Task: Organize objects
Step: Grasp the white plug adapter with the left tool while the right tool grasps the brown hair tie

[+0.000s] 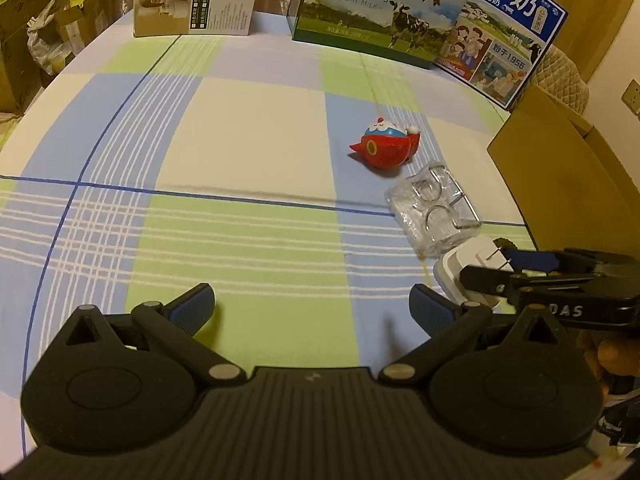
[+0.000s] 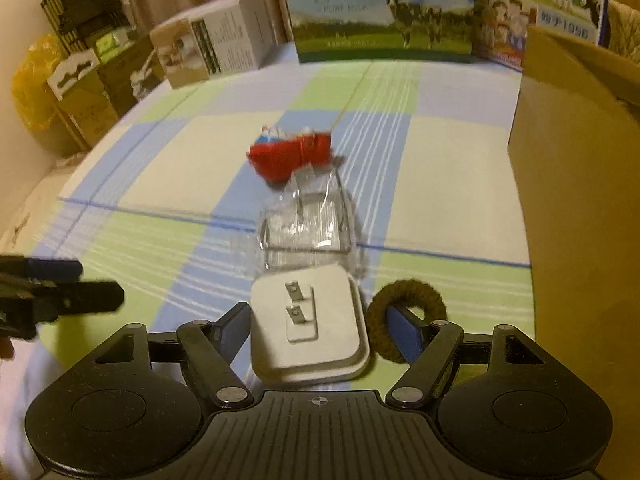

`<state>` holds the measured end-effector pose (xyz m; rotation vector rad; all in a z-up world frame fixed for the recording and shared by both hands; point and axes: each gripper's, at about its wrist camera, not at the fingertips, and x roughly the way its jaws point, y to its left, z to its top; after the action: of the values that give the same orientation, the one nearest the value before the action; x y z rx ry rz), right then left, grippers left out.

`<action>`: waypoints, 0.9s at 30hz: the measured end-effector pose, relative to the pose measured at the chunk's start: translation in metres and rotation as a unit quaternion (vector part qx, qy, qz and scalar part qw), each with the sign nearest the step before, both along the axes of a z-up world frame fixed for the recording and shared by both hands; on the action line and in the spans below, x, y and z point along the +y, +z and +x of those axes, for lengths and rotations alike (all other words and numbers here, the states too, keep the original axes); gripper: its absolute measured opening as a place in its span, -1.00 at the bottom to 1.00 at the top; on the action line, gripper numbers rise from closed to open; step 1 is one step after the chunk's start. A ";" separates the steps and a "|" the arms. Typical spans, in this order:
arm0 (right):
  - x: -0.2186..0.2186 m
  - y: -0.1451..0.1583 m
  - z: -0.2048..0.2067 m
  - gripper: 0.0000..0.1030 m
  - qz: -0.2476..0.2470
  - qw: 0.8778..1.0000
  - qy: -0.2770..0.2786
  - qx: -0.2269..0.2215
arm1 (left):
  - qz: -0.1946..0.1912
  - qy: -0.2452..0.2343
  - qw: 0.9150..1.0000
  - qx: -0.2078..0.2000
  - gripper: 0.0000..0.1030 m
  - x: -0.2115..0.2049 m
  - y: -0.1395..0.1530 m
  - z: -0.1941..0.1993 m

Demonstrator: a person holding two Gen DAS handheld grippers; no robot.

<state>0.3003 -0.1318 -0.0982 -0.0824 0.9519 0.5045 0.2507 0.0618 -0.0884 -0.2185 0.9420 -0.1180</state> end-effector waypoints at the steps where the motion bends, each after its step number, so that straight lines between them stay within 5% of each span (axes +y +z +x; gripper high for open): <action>1: 0.001 0.000 -0.001 0.40 0.000 1.000 0.001 0.001 | 0.000 -0.001 1.000 -0.002 0.98 0.000 0.001 0.000; 7: 0.008 0.002 -0.010 0.40 0.083 0.995 0.007 0.057 | 0.000 0.003 1.000 -0.004 0.98 0.005 0.004 -0.002; 11: 0.030 0.003 -0.022 0.40 0.103 0.990 0.072 0.066 | 0.011 0.017 1.000 -0.013 0.98 0.018 0.010 -0.005; 20: 0.032 0.008 -0.050 0.39 0.007 0.994 0.109 0.004 | -0.002 0.011 1.000 -0.007 0.98 0.026 0.010 -0.008; 27: 0.020 0.009 -0.047 0.35 -0.006 0.997 0.078 -0.019 | -0.014 -0.025 0.999 -0.014 0.98 0.011 0.010 -0.009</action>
<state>0.2534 -0.1115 -0.0892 -0.1778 0.9163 0.6380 0.2414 0.0726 -0.0787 -0.2197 0.9183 -0.1795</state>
